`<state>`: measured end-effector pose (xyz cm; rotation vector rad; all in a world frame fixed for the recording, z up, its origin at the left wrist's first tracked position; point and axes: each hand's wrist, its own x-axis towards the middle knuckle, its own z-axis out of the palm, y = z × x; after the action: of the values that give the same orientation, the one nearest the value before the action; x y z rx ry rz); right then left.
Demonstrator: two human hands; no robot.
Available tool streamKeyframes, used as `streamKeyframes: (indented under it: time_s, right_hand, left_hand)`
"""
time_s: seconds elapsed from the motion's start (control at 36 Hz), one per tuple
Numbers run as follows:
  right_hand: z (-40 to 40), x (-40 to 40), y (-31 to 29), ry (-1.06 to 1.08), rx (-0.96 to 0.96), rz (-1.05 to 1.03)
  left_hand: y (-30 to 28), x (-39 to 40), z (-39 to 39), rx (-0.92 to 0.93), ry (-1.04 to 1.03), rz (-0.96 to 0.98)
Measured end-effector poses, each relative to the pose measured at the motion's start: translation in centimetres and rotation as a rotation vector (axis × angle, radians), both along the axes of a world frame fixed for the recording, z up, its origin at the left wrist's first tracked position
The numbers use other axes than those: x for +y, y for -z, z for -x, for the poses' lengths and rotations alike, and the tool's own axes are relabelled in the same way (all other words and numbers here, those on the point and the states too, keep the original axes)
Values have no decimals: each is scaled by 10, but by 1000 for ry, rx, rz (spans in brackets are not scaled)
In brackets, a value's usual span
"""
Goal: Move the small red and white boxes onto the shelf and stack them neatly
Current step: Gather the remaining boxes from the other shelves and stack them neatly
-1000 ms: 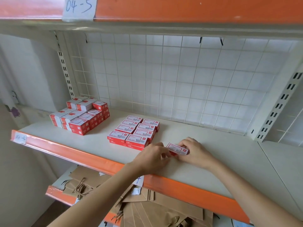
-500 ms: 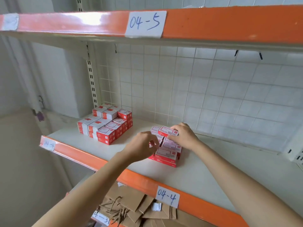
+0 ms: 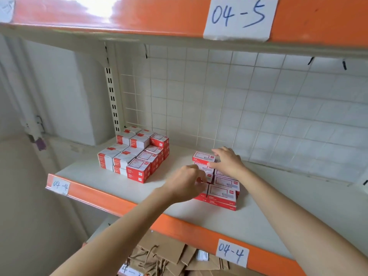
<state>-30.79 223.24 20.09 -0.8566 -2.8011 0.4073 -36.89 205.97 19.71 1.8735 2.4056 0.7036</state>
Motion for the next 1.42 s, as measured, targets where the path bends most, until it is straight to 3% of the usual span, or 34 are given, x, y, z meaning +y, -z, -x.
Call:
streamKeyframes:
  time_s: [0.08, 0.36, 0.72, 0.97, 1.28, 1.42]
  right_hand:
    - [-24, 2, -1, -10, 75, 16]
    - [-153, 18, -3, -40, 62, 8]
    - [-437, 56, -4, 195, -27, -67]
    - [-614, 76, -3, 406, -35, -62]
    - [-732, 124, 9, 571, 107, 29]
    - [-771, 181, 8, 629, 67, -17]
  left_hand:
    - [-3, 5, -8, 30, 47, -14]
    - [-15, 45, -85, 78, 203, -8]
    - [-10, 133, -320, 219, 505, 41]
    - [-4, 188, -474, 198, 662, 78]
    - [0, 278, -585, 163, 824, 30]
    - [6, 342, -630, 155, 857, 28]
